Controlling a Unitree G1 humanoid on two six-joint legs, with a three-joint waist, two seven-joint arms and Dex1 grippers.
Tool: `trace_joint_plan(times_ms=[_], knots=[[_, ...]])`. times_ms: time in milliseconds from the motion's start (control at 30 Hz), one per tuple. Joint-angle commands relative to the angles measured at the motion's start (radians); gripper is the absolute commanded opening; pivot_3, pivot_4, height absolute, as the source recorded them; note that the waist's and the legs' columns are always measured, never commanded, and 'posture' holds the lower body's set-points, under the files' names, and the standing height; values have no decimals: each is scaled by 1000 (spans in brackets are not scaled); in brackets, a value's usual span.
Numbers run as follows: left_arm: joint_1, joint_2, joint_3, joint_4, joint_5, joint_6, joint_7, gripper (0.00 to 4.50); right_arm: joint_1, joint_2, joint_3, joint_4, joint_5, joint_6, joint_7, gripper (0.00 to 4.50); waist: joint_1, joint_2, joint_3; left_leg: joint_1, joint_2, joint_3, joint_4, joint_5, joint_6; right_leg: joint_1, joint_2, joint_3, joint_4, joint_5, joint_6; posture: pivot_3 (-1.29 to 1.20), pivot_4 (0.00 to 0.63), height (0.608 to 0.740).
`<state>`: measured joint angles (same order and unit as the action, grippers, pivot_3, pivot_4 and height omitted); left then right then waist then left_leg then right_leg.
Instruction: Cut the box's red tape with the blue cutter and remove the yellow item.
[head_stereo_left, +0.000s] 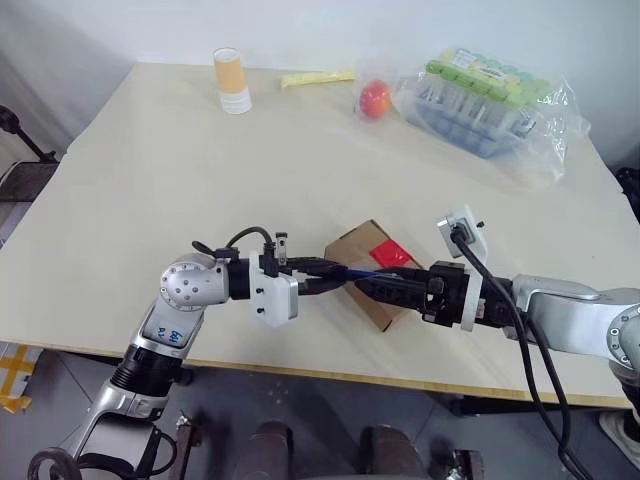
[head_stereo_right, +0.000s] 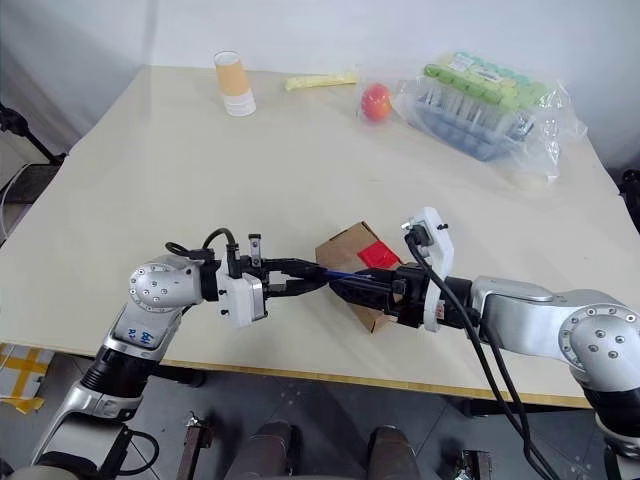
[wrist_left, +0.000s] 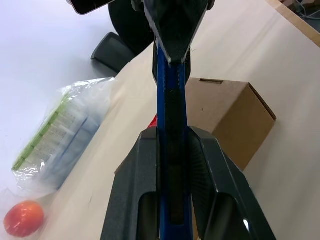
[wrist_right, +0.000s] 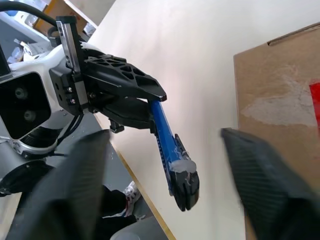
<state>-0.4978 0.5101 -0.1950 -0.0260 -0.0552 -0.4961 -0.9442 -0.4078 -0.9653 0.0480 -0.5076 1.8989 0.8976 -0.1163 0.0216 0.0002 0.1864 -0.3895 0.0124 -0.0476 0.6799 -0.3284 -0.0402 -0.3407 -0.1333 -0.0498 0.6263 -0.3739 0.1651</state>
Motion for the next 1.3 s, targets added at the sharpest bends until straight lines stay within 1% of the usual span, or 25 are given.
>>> trace_joint_plan(times_ms=[33,67,100,133,200,233,267,333,433,500,633,733,767,833,933,967,1067,1133,1167,1300], knots=[[10,5,3,-41,1,-2,22,437,-7,20,-9,-19,-6,0,14,1901,0,0,0,0,0,0,0,0,0,0,0,0,0,0,0,0,150,740],[11,7,2,-43,2,-1,24,437,-8,27,-7,-19,-7,0,14,1613,0,0,0,0,0,0,0,0,0,0,0,0,0,0,0,0,150,740],[13,10,1,-46,4,-2,23,437,-9,32,-6,-18,-9,1,14,1140,0,0,0,0,0,0,0,0,0,0,0,0,0,0,0,0,150,740],[14,12,-1,-48,6,-3,23,437,-10,36,-6,-17,-11,1,12,894,0,0,0,0,0,0,0,0,0,0,0,0,0,0,0,0,150,740],[17,12,0,-54,3,5,27,437,-12,43,-4,-16,-15,3,13,259,0,0,0,0,0,0,0,0,0,0,0,0,0,0,0,0,150,740],[19,13,-4,-58,-10,17,20,437,-12,46,-3,-15,-17,3,14,144,0,0,0,0,0,0,0,0,0,0,0,0,0,0,0,0,150,740],[23,11,-8,-67,-36,32,9,437,-13,49,-2,-15,-19,4,15,156,0,0,0,0,0,0,0,0,0,0,0,0,0,0,0,0,150,740],[37,7,-13,-106,-111,105,-15,1161,-12,55,-1,-15,-26,4,18,156,0,0,0,0,0,0,0,0,0,0,0,0,0,0,0,0,150,740],[40,23,-7,-118,-80,126,-10,1980,-11,61,-7,-16,-42,6,29,156,0,0,0,0,0,0,-1,0,0,0,0,0,0,0,0,0,150,740],[50,42,18,-138,-122,184,-18,2566,-8,61,-14,-17,-52,8,39,156,0,0,0,0,0,0,-1,0,0,0,0,0,0,0,0,0,150,740],[85,101,116,-194,-290,408,-22,2589,9,40,-49,-23,-70,11,77,156,-4,1,1,0,0,0,-2,0,0,-1,0,0,-1,0,0,0,150,740],[114,192,194,-174,-392,536,-87,2589,37,8,-100,-27,-91,21,114,156,-5,1,1,0,1,0,-2,0,0,-1,0,0,0,0,0,0,150,740],[120,227,216,-144,-409,564,-119,2589,50,-5,-123,-28,-95,22,125,156,-5,2,1,0,0,0,-2,0,0,-1,0,0,-1,0,0,0,150,740],[110,258,241,-70,-390,556,-139,2589,73,-21,-164,-31,-97,17,140,156,-3,2,1,0,0,0,-3,0,0,-1,0,0,-1,0,0,0,150,740],[71,243,267,13,-413,611,-129,2030,110,-53,-230,-47,-114,20,172,156,5,2,2,0,0,0,-2,0,0,0,0,0,-1,0,0,0,150,740],[62,236,266,24,-426,638,-135,1730,121,-65,-248,-53,-132,24,186,156,5,2,2,0,0,0,-2,0,0,0,0,0,-1,0,0,0,150,740],[1,167,222,47,-423,683,-122,864,151,-103,-304,-64,-230,26,237,156,6,1,2,-1,0,0,-3,0,0,-1,0,0,-2,0,0,0,150,740],[-55,121,168,73,-392,727,-123,225,148,-130,-331,-63,-313,19,279,156,5,1,2,-1,-1,0,-3,0,0,-1,0,0,-2,0,0,0,150,740],[-83,96,147,98,-364,709,-122,19,142,-143,-340,-62,-346,16,299,156,3,1,2,-1,-1,0,-3,0,0,-1,0,0,-2,0,0,0,150,740],[-215,-28,94,210,-292,706,-54,0,93,-191,-358,-57,-436,20,367,156,1,0,3,-1,-1,1,-2,0,0,-1,0,0,-2,0,0,0,150,740]])
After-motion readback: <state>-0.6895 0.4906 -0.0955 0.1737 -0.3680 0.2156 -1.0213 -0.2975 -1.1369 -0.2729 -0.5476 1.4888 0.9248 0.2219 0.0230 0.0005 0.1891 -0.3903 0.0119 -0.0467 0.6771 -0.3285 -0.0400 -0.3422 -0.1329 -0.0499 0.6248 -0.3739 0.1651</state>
